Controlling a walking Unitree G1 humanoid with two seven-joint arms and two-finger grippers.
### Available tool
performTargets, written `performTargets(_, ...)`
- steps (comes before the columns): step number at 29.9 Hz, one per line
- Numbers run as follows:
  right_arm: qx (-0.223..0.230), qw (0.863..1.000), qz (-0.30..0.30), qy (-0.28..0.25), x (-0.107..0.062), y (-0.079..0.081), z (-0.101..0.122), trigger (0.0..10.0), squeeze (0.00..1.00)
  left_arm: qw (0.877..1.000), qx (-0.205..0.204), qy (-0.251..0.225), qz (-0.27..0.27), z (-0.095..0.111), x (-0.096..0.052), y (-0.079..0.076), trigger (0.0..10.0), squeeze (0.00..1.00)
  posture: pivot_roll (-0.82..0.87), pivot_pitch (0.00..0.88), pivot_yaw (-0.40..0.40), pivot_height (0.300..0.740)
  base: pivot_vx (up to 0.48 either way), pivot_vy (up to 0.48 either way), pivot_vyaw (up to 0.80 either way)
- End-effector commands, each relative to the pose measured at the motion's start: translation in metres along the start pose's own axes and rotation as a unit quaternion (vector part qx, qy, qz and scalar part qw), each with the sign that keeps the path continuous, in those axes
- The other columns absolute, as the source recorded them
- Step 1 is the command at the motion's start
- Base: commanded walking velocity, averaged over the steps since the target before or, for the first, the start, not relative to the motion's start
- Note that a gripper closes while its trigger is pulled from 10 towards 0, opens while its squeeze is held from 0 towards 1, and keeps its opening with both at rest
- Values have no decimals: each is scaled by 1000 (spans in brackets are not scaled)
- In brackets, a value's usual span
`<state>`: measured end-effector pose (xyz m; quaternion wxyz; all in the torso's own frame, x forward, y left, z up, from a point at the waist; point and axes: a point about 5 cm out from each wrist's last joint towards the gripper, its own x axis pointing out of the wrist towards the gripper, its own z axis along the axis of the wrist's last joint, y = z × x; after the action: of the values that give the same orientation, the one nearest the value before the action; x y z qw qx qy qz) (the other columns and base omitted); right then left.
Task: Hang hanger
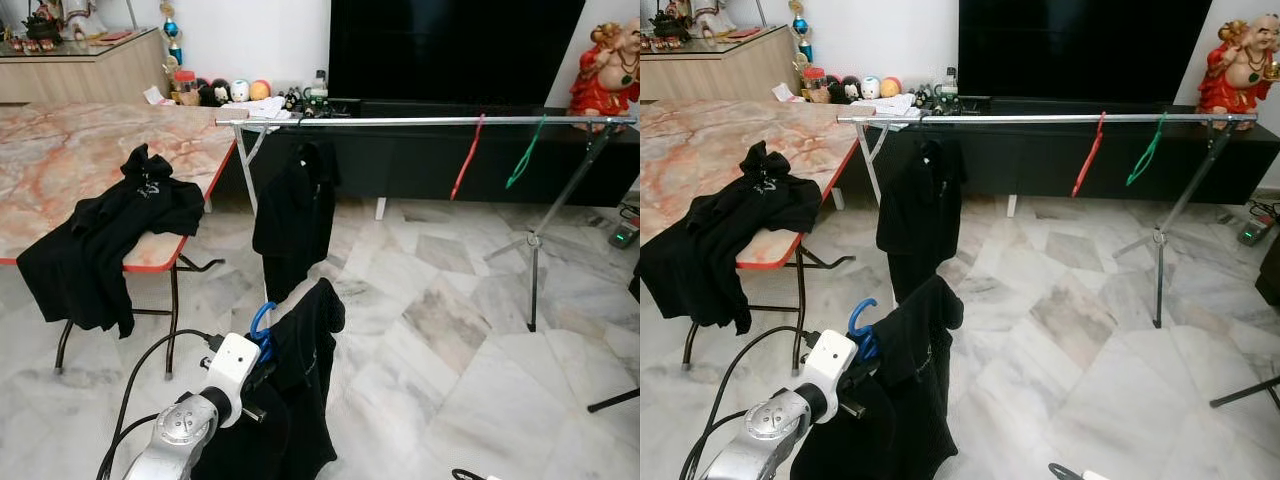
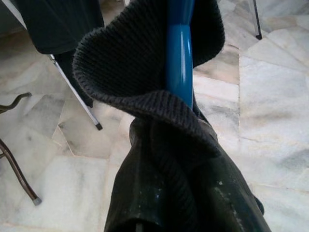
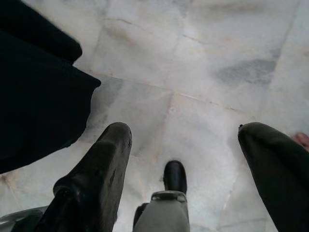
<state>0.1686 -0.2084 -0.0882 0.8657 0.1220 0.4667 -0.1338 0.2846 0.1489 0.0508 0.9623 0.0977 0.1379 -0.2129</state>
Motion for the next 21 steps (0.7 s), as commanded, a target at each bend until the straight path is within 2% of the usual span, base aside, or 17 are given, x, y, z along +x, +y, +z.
performTargets(1,-2,1000,8,0,0,3,-1,10000,0,1000,14,-7,5,6,1,2,10000,0,63,0,13,740,480,0,0)
performTargets(5,-19,1000,21,-2,1,9,2,10000,0,1000,12,-3,7,4,0,1,10000,0,64,0,9,740,480,0,0)
performTargets(10,-26,999,23,0,0,6,0,10000,0,1000,11,-2,9,5,0,3,10000,0,63,0,11,740,480,0,0)
performTargets(21,-12,1000,15,-8,1,8,2,10000,0,1000,17,0,7,9,4,7,10000,0,62,0,20,740,480,0,0)
